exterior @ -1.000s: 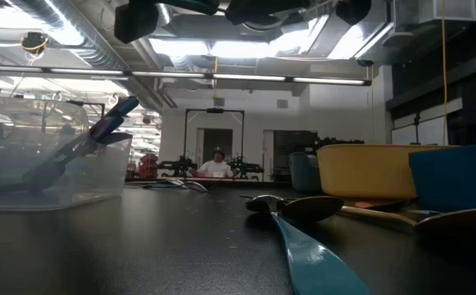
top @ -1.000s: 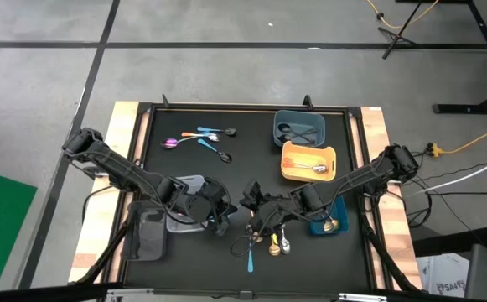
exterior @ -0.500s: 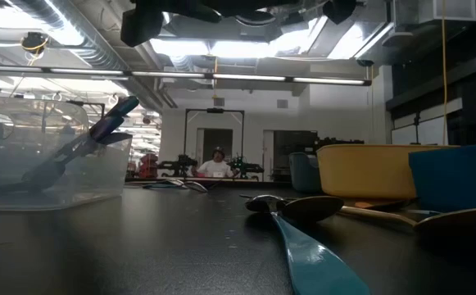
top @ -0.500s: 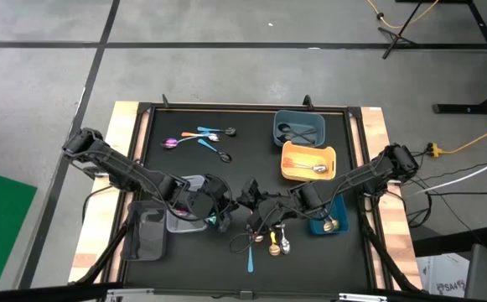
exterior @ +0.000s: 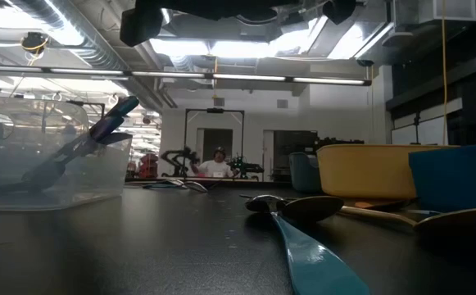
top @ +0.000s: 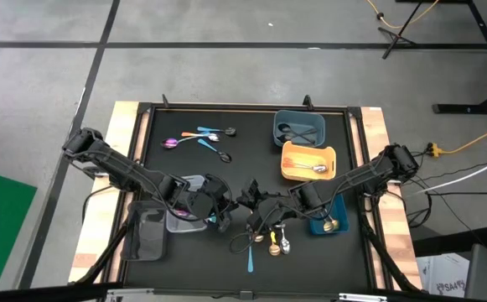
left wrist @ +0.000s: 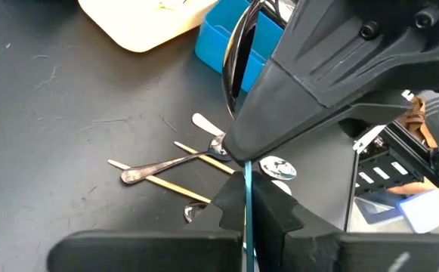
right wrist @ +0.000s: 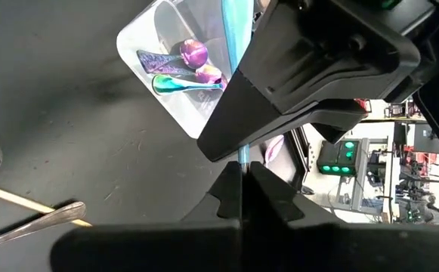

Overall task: Sort silverware by color (type)
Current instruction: Put the light blue spoon into the black bin

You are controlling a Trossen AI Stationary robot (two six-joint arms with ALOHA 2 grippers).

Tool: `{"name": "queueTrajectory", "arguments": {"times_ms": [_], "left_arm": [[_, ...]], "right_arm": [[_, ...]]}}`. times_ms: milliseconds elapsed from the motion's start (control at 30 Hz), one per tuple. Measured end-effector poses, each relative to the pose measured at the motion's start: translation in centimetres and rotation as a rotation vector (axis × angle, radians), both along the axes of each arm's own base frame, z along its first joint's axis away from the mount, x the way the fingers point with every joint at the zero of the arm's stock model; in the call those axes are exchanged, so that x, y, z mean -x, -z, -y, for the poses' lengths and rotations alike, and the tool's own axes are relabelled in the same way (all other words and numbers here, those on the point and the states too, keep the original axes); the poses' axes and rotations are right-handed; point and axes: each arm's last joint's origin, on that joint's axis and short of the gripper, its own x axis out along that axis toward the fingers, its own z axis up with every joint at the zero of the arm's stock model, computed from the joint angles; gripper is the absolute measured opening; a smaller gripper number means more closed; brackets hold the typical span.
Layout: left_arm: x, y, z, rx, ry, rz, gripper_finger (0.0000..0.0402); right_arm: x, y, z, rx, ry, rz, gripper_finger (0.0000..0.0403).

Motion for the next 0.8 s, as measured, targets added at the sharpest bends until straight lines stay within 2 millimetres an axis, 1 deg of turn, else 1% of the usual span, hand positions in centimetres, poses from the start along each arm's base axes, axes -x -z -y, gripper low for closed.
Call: {"name": "queueTrajectory", "arguments": {"times_ms": [300,467,667,800], "left_arm": [[0.0,0.0,0.0,-0.002,-0.001,-0.002,0.0001],[0.0,0.0,0.0,-0.003,-0.003,0.0,0.0001],[0.7,0.0,-0.1,-0.008,0.004,-0.049,0.0001],[1.7,-0.4,0.1,0.023,-0.014,-0.072,0.0]], "right_arm": [[-0.1,-0.2,-0.1,0.001,0.012,0.025,0.0059],[0.3,-0.4,-0.8,0.04,0.044,0.046,0.0066],[2.1,-1.5,-2.2,0.09,0.063,0.069,0.0067],[3.4,-2.4,-2.7,0.049,0.081,0.076,0.0067]]}}
